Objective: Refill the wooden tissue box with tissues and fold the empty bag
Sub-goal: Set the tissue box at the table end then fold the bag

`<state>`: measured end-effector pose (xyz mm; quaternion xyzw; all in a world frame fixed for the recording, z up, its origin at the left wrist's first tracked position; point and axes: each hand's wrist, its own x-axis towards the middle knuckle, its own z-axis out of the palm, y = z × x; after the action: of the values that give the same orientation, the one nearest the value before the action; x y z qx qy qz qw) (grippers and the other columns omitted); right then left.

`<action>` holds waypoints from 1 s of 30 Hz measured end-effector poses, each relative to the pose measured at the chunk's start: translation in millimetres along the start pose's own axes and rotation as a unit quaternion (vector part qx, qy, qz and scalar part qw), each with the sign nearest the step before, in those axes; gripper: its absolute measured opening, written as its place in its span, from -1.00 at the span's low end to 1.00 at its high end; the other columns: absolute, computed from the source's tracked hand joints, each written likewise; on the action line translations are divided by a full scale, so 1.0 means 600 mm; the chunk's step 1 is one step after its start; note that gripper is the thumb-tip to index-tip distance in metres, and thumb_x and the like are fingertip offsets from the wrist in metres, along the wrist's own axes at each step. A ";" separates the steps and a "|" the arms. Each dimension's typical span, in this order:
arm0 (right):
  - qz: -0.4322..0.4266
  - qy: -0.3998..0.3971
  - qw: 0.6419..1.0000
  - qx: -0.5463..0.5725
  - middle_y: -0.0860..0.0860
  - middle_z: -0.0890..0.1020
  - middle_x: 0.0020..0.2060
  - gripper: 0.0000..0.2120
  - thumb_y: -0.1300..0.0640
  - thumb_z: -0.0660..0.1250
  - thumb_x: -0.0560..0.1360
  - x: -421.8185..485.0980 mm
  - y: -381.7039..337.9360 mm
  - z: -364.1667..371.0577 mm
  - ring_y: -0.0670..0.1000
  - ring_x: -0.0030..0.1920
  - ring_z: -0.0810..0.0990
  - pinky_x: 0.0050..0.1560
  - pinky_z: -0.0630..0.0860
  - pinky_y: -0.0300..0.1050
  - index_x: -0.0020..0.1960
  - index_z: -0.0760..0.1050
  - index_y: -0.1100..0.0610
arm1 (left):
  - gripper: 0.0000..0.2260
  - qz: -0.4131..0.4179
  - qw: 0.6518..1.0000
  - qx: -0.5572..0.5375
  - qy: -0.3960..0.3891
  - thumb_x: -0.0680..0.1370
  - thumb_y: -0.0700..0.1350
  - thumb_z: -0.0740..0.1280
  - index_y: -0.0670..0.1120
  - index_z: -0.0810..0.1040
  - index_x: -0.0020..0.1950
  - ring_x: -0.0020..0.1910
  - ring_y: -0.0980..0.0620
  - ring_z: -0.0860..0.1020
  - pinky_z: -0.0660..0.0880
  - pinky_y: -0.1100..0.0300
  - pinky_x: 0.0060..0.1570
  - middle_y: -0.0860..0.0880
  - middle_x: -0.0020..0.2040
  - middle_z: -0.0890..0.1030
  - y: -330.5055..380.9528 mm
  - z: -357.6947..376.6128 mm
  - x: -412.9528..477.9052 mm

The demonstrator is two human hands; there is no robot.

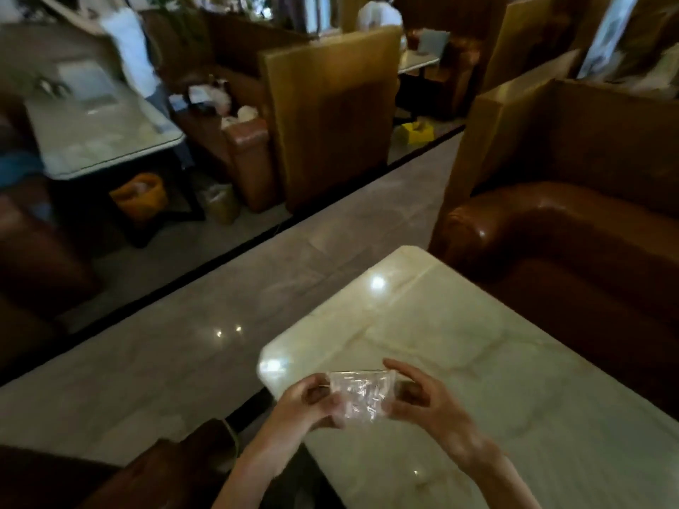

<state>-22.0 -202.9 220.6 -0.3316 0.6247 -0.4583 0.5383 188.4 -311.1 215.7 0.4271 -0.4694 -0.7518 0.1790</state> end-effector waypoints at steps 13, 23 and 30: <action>0.281 -0.055 0.957 0.052 0.04 0.68 0.08 -0.63 0.34 0.40 0.48 0.417 0.140 0.491 0.04 0.09 0.67 -0.07 0.62 -0.19 0.22 0.54 0.04 | -0.65 -0.154 0.971 -0.078 0.163 0.36 -0.10 0.56 -0.09 0.65 0.12 -0.09 0.04 0.72 0.60 0.29 -0.18 -0.10 -0.02 0.73 -0.126 -0.572 0.097; 0.384 -0.050 0.919 -0.076 0.08 0.61 0.08 -0.66 0.32 0.25 0.57 0.697 0.454 0.750 0.04 0.05 0.62 -0.04 0.61 -0.13 0.32 0.51 0.13 | -0.80 -0.287 0.921 -0.108 0.239 0.57 -0.37 0.30 -0.18 0.60 0.12 0.11 -0.15 0.62 0.61 -0.03 0.14 -0.19 0.10 0.63 -0.393 -0.875 0.275; 0.348 -0.095 0.902 -0.237 0.09 0.65 0.15 -0.69 0.20 0.37 0.53 0.834 0.757 0.863 -0.02 -0.05 0.59 -0.18 0.53 -0.20 0.26 0.57 0.13 | -0.75 -0.374 0.895 0.071 0.231 0.52 -0.36 0.31 -0.31 0.53 0.19 -0.05 -0.12 0.59 0.58 -0.08 0.11 -0.27 0.06 0.62 -0.681 -1.019 0.405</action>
<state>419.5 -605.3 -386.3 -0.2530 0.7364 -0.0465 0.6258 598.8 -609.8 -369.6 0.7445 -0.2724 -0.6080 -0.0431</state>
